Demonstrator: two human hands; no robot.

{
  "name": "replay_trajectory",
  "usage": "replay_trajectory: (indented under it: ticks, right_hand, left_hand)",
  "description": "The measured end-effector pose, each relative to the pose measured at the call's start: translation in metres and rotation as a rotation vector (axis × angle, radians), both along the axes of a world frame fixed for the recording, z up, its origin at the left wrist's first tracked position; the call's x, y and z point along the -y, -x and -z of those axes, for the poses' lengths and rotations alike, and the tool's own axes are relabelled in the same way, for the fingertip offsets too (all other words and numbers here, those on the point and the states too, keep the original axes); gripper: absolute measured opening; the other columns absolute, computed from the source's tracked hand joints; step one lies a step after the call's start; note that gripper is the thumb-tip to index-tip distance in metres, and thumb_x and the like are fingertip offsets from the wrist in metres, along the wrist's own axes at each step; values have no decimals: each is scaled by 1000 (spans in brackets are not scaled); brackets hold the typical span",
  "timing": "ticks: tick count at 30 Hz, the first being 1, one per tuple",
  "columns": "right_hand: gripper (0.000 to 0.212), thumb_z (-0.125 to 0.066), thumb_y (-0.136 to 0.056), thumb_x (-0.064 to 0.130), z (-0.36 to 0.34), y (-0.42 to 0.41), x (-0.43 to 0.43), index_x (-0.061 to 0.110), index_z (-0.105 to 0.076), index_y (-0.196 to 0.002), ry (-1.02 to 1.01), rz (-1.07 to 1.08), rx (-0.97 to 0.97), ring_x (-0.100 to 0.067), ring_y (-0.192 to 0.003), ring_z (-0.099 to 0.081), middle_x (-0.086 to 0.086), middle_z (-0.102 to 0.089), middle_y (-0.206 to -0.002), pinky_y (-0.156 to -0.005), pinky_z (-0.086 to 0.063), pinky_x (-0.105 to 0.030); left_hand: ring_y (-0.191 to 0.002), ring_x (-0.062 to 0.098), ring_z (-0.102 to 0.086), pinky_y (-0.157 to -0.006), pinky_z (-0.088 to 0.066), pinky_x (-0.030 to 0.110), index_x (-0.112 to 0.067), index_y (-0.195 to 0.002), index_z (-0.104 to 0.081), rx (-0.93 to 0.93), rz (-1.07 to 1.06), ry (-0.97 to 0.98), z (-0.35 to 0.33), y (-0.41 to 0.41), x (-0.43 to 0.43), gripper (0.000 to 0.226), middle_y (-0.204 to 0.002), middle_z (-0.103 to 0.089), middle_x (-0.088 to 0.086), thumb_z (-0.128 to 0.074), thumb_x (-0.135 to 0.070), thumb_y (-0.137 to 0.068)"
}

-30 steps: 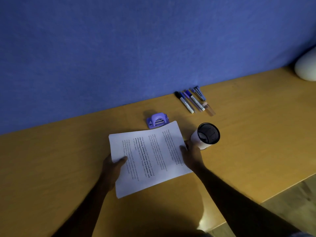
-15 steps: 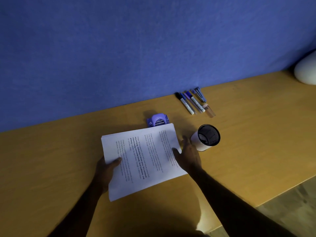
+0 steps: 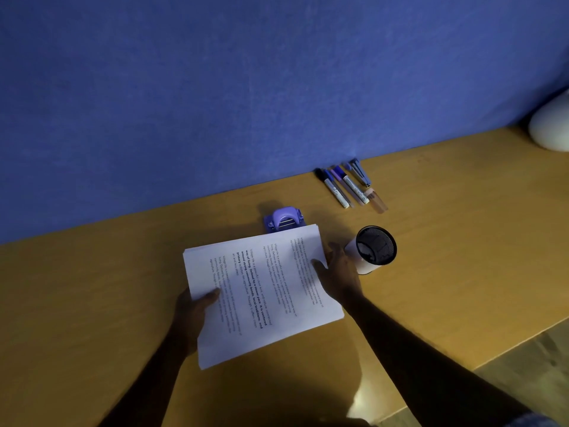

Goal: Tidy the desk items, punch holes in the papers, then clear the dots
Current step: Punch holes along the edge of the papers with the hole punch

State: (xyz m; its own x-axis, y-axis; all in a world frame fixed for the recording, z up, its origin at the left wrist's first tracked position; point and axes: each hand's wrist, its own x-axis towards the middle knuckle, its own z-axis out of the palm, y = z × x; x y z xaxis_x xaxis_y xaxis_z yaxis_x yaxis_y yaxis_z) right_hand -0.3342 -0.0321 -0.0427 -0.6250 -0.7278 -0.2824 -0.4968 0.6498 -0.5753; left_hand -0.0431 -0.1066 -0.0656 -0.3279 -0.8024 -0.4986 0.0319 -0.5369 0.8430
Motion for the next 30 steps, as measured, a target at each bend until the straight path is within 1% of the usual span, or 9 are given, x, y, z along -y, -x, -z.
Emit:
replay_trajectory:
  ticks: [5,9,11,13,15,20,23,25,30]
  right_hand:
    - [48,-64,-90,26,1,6,1,8,-50,-132,11,4,-8,-29,-112,-59,-10,-62,-122,-88,-55,-44]
    - [36,-59,-92,23,4,7,5,6,-57,-124,21,-11,-8,-26,-105,-61,-10,-64,-117,-82,-56,-39]
    - [32,-57,-94,22,6,7,7,5,-58,-120,25,11,12,-25,-97,-62,-11,-65,-112,-75,-53,-34]
    - [32,-56,-95,23,6,7,9,5,-56,-122,37,58,63,-26,-96,-63,-11,-65,-110,-74,-51,-34]
    - [31,-55,-96,23,7,8,11,6,-55,-122,58,111,128,-25,-93,-61,-12,-64,-109,-73,-49,-34]
    - [20,-53,-96,20,9,10,11,11,-57,-113,182,163,240,-25,-95,-61,-8,-63,-104,-73,-50,-35]
    - [16,-52,-96,22,7,9,10,16,-56,-111,261,199,261,-24,-96,-60,-4,-62,-105,-75,-50,-36]
    - [17,-52,-96,22,7,9,11,15,-57,-112,287,220,262,-24,-97,-60,-6,-62,-107,-81,-51,-41]
    - [27,-52,-98,24,5,11,14,14,-55,-123,223,138,257,-21,-99,-60,-3,-62,-113,-79,-51,-36]
  left_hand:
    - [-104,43,-62,-91,-46,61,-4,-119,-59,-38,-15,-37,-1,1,-1,40,-109,-64,26,-66,-14,-80]
    - [-101,42,-63,-87,-48,59,-3,-120,-58,-46,-2,-27,2,2,-1,39,-110,-64,27,-59,-12,-82]
    - [-94,38,-67,-78,-54,51,0,-122,-56,-65,9,-39,4,2,0,35,-105,-65,25,-54,-5,-87]
    - [-88,32,-70,-69,-59,41,1,-121,-56,-60,10,-36,5,2,0,30,-100,-67,22,-50,-1,-91]
    - [-89,32,-70,-66,-60,38,-1,-119,-59,-36,4,-20,3,3,0,28,-100,-68,20,-51,-1,-92]
    - [-94,39,-65,-74,-55,46,1,-118,-56,-29,-6,63,-8,4,2,32,-104,-64,26,-55,-9,-88]
    - [-92,35,-68,-74,-55,47,-6,-112,-60,36,24,155,-19,7,5,33,-99,-69,18,-67,-20,-82]
    - [-91,30,-71,-72,-57,43,-11,-113,-62,33,47,148,-21,8,8,31,-100,-72,13,-68,-15,-83]
    - [-95,33,-70,-72,-59,44,-8,-117,-60,36,57,89,-16,5,11,27,-105,-70,18,-59,-6,-90]
